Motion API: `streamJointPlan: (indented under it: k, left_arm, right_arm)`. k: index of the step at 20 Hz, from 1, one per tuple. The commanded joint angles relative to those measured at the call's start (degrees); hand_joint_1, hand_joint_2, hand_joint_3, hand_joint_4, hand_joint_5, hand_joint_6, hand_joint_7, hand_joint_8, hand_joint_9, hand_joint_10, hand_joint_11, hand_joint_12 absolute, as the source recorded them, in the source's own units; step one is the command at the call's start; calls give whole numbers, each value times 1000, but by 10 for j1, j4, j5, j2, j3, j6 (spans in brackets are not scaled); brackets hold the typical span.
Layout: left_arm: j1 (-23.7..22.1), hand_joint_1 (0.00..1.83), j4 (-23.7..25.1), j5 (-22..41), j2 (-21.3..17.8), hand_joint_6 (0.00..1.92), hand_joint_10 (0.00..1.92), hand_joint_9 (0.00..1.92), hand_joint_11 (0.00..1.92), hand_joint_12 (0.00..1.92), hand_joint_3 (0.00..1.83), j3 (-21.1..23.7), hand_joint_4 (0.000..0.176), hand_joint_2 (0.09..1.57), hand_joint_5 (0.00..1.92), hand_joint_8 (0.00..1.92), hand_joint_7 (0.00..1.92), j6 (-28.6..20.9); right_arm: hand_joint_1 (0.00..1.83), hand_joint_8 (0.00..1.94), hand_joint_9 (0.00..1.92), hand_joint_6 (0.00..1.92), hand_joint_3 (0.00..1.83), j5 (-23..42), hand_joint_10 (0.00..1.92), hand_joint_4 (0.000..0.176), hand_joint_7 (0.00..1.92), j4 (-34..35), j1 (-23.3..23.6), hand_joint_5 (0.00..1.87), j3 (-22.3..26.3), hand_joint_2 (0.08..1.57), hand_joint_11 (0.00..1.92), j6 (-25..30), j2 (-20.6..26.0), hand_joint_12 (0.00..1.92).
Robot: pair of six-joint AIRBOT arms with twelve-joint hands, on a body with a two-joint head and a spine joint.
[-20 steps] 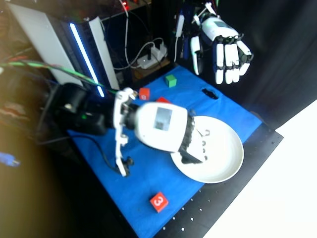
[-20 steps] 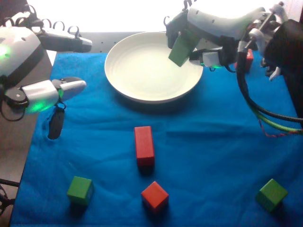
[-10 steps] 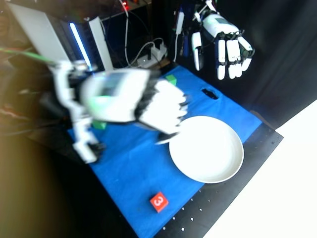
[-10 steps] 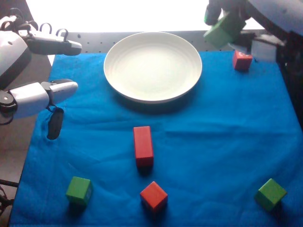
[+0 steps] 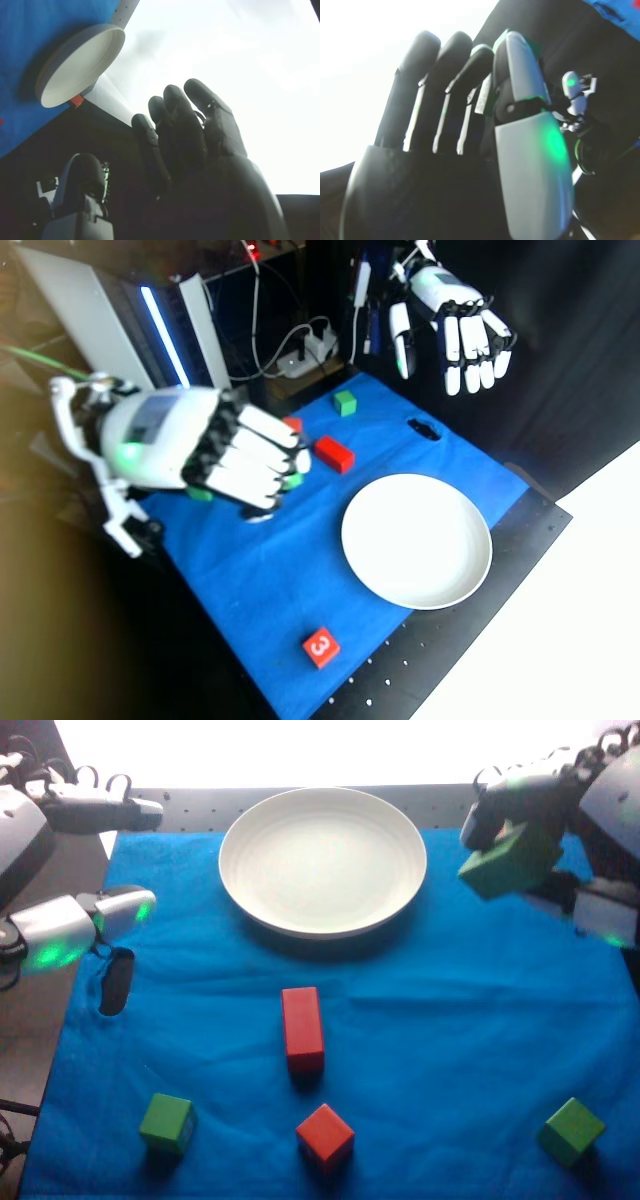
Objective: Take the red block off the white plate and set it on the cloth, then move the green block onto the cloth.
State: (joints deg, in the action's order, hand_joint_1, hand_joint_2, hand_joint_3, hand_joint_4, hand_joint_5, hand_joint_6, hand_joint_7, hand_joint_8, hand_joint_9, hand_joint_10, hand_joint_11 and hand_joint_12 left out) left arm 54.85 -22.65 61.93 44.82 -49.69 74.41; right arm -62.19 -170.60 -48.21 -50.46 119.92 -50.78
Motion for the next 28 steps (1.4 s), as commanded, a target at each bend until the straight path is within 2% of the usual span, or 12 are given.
streamJointPlan:
  k: [1,2,4,7,9,12,19,20,22,24,26,28]
  left_arm:
    - [2,634,0,79,-6,1,16,531,0,1219,1,2,47,1216,615,3,579,1]
    - [5,639,0,82,-7,1,15,529,0,1227,2,3,38,1222,616,0,574,1]
    - [8,598,-1,86,-8,3,6,513,0,1214,2,5,49,1228,616,2,561,1]
    - [10,682,-1,90,-8,3,8,521,0,1220,0,7,16,1232,624,2,564,1]
    - [11,647,-1,92,-8,0,4,463,0,1130,1,8,34,1234,598,2,523,1]
    - [13,663,-1,94,-8,4,8,464,0,1127,0,9,19,1227,605,5,528,1]
    - [13,727,-1,94,-8,0,2,456,0,1008,1,9,34,1236,606,2,533,1]
    - [13,720,-1,94,-7,0,3,459,0,1016,1,9,25,1237,605,3,537,1]
    - [13,688,-1,94,-7,0,1,456,0,1026,0,10,27,1231,600,0,531,1]
    - [13,681,-1,94,-7,3,10,455,0,1018,3,10,25,1246,593,6,524,1]
    - [14,714,-2,94,-6,8,19,495,3,1077,0,10,17,1239,619,11,559,1]
    - [14,658,-2,94,-6,2,3,445,0,1033,1,10,42,1244,603,1,525,1]
  right_arm:
    - [1376,1092,889,1075,1,-77,1328,0,877,-20,-6,930,5,1134,805,7,2,1659]
    - [1378,1096,894,1045,1,-82,1341,0,880,-20,-16,932,9,1133,830,8,3,1666]
    - [1381,1063,907,1033,0,-94,1298,0,902,-20,-38,955,20,1124,843,8,5,1638]
    - [1383,1027,928,1015,0,-101,1242,0,919,-20,-65,984,35,1113,850,9,9,1587]
    - [1390,1026,965,927,0,-102,1202,0,939,-14,-81,1020,44,1100,895,9,9,1571]
    - [1389,1008,963,946,0,-102,1190,0,934,-6,-103,1030,53,1101,897,9,9,1571]
    - [1267,1044,874,988,0,-102,1257,0,979,-1,-113,989,56,1107,760,10,8,1659]
    - [1346,981,681,909,0,-102,1219,0,775,1,-115,753,57,985,550,10,8,1702]
    - [1233,693,308,757,0,-102,989,0,441,5,-119,476,59,940,73,10,7,1744]
    - [1061,357,34,554,0,-102,723,0,182,6,-120,232,59,914,2,10,7,1597]
    - [945,106,0,452,0,-102,186,0,8,7,-120,18,61,836,0,10,7,1556]
    - [949,3,0,236,0,-102,6,0,0,10,-120,0,61,763,0,10,7,1633]
